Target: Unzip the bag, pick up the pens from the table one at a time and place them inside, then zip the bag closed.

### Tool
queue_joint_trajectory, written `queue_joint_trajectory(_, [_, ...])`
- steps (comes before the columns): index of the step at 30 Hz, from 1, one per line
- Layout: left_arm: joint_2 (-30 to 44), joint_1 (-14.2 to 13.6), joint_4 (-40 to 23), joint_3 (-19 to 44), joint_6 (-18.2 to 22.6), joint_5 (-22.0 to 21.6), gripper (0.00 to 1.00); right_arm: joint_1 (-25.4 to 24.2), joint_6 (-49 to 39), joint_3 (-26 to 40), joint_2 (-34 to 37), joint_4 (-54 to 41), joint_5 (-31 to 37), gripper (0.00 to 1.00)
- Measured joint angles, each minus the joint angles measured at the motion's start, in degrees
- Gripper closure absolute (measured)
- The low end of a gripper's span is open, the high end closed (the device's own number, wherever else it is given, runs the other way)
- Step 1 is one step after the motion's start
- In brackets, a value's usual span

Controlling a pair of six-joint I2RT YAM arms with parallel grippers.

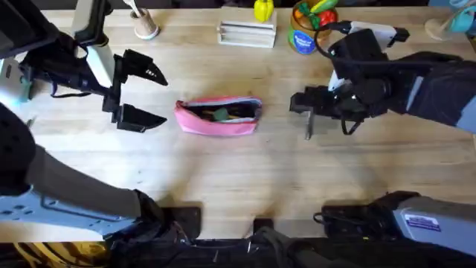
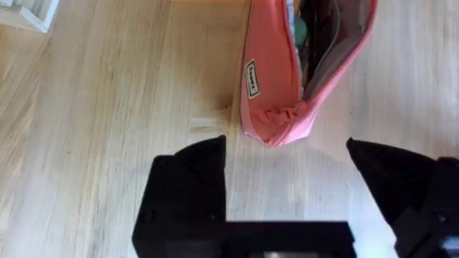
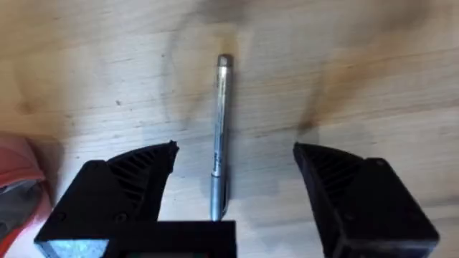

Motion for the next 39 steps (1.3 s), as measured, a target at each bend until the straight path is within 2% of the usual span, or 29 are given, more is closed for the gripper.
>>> queue_joint_trajectory(9, [0.0, 0.0, 0.0, 0.0, 0.0, 0.0, 0.008, 1.2, 5.2, 0.6, 4.6, 0.0, 1.2, 0.007])
queue_joint_trajectory(10, [0.0, 0.0, 0.0, 0.0, 0.0, 0.0, 0.008, 1.2, 5.5, 0.9, 4.9, -0.3, 1.5, 0.069])
queue_joint_trajectory(12, [0.0, 0.0, 0.0, 0.0, 0.0, 0.0, 0.008, 1.1, 5.7, 1.4, 5.5, -0.5, 1.8, 0.301])
queue_joint_trajectory(15, [0.0, 0.0, -0.1, 0.0, 0.0, 0.0, 0.007, 1.1, 6.1, 1.8, 6.0, -0.2, 2.1, 0.726])
queue_joint_trajectory(16, [0.0, 0.0, -0.4, 0.0, 0.0, 0.0, 0.007, 1.0, 6.3, 2.5, 6.0, -1.0, 2.2, 0.957])
queue_joint_trajectory(21, [0.0, 0.0, -0.4, 0.0, 0.0, 0.0, 0.007, 1.0, 1.5, 4.3, 5.0, -4.9, -0.8, 0.958])
queue_joint_trajectory(26, [0.0, 0.0, -0.4, 0.0, 0.0, 0.0, 0.007, 1.6, -11.8, 12.0, 0.2, -4.5, -8.0, 0.961])
queue_joint_trajectory(29, [0.0, 0.0, -0.4, 0.0, 0.0, 0.0, 0.008, 2.6, -20.1, 16.6, -2.9, -1.0, -13.8, 0.963])
queue_joint_trajectory(32, [0.0, 0.0, -0.5, 0.0, 0.0, 0.0, 0.008, 4.0, -27.0, 18.3, -4.6, 4.8, -20.3, 0.964])
queue_joint_trajectory(39, [0.0, 0.0, -0.9, 0.0, 0.0, 0.0, 0.008, 8.4, -42.4, 18.5, -1.9, 16.9, -34.2, 0.967])
